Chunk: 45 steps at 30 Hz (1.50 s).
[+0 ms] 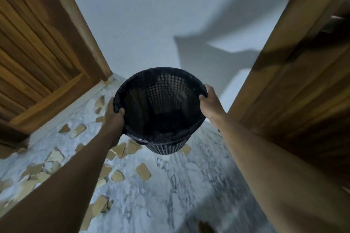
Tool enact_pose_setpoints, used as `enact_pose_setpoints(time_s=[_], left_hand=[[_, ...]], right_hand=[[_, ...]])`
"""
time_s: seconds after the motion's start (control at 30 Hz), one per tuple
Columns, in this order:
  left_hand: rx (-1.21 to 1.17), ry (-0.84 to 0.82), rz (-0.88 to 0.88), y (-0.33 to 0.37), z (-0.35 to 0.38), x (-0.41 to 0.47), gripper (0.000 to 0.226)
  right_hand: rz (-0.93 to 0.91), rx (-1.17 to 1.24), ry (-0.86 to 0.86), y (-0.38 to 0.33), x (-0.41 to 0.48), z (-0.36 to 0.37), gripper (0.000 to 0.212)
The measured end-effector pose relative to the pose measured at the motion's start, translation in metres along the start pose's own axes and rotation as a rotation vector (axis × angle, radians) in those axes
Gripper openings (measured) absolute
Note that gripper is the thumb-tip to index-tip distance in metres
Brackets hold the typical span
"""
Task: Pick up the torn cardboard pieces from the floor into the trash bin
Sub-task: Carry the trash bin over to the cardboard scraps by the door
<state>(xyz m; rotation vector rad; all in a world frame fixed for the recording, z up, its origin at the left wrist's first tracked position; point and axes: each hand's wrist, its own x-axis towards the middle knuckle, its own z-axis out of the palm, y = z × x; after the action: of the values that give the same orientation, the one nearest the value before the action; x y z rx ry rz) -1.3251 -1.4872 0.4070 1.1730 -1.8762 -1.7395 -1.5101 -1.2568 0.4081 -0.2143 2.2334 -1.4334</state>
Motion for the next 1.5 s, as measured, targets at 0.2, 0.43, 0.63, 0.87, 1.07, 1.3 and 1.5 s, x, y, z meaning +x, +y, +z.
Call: enact_pose_setpoints(time_s=[0.2, 0.43, 0.63, 0.87, 1.07, 1.3, 1.5], left_hand=[[0.116, -0.199, 0.080, -0.068, 0.051, 0.070, 0.055], [0.117, -0.335, 0.060, -0.198, 0.147, 0.103, 0.054], [0.128, -0.449, 0.058, -0.329, 0.248, 0.132, 0.055], [0.125, -0.547, 0.128, -0.433, 0.339, 0.161, 0.053], [0.113, -0.614, 0.176, -0.478, 0.360, 0.179, 0.054], [0.194, -0.629, 0.262, -0.479, 0.362, 0.179, 0.036], [0.347, -0.593, 0.234, -0.470, 0.339, 0.178, 0.057]], right_hand=[[0.124, 0.072, 0.222, 0.086, 0.028, 0.011, 0.052], [0.198, 0.127, 0.446, 0.248, 0.060, 0.010, 0.048], [0.252, 0.077, 0.576, 0.404, 0.089, 0.000, 0.050], [0.274, 0.111, 0.676, 0.539, 0.126, -0.002, 0.053], [0.269, 0.093, 0.638, 0.580, 0.139, 0.009, 0.059], [0.261, -0.110, 0.621, 0.583, 0.131, 0.014, 0.067], [0.245, -0.482, 0.663, 0.538, 0.126, 0.042, 0.067]])
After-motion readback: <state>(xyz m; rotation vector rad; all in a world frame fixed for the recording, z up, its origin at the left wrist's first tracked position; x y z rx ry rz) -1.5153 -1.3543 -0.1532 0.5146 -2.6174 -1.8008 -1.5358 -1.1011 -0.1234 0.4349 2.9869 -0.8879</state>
